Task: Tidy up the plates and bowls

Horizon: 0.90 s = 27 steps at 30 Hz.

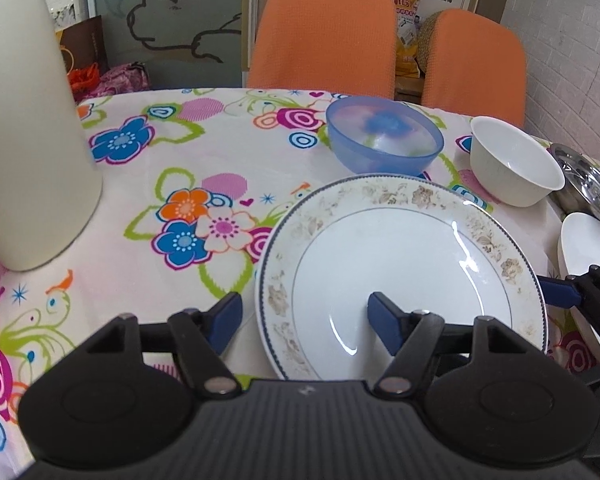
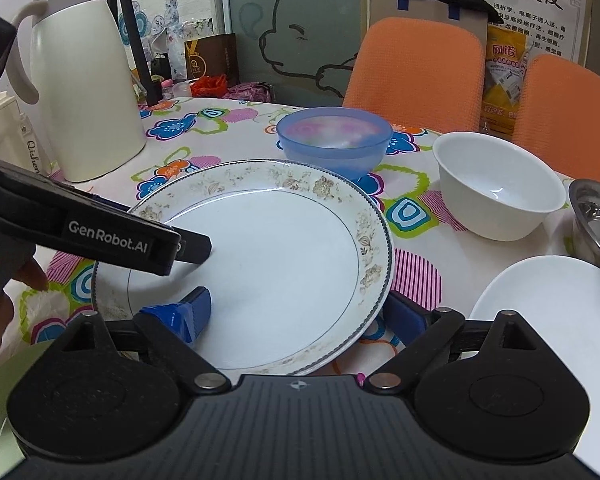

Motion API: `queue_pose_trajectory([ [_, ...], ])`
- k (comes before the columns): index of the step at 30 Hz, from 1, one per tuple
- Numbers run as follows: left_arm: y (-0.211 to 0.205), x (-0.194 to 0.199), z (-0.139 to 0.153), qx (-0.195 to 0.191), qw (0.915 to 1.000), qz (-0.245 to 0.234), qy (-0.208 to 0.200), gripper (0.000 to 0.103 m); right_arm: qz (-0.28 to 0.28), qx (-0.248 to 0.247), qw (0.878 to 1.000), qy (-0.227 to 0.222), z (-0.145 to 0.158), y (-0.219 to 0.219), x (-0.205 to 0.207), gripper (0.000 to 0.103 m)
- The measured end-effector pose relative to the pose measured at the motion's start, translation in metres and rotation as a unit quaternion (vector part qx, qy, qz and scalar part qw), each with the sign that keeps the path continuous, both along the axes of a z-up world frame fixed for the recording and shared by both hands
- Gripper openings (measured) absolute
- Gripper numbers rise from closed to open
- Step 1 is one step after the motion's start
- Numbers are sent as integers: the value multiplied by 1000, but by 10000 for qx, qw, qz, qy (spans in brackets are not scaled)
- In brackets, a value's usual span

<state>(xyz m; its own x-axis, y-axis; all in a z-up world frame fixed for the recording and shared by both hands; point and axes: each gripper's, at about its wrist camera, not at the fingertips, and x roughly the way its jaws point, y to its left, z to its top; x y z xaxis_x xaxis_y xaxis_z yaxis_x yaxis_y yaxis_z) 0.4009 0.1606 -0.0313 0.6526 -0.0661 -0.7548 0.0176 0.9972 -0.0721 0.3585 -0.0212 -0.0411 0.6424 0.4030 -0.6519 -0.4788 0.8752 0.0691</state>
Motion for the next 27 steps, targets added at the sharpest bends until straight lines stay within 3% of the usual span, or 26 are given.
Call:
queue_pose_trajectory([
  [6,-7,1,1,-125,9999,80,-82,59,-88,7,9999,145,2,7,2,80],
  [16,-10,-7,18,-161,9996,37,-248,59,-269,168,9995,-96,15,3,-7,81],
  [22,-14,-43,34,-80,9993,14,-377,59,-195,383,9990,-92,26,-7,-33,81],
  [27,-21,-89,43,-6,9988,25,-495,59,-117,425,9989,-184,32,-12,-79,81],
])
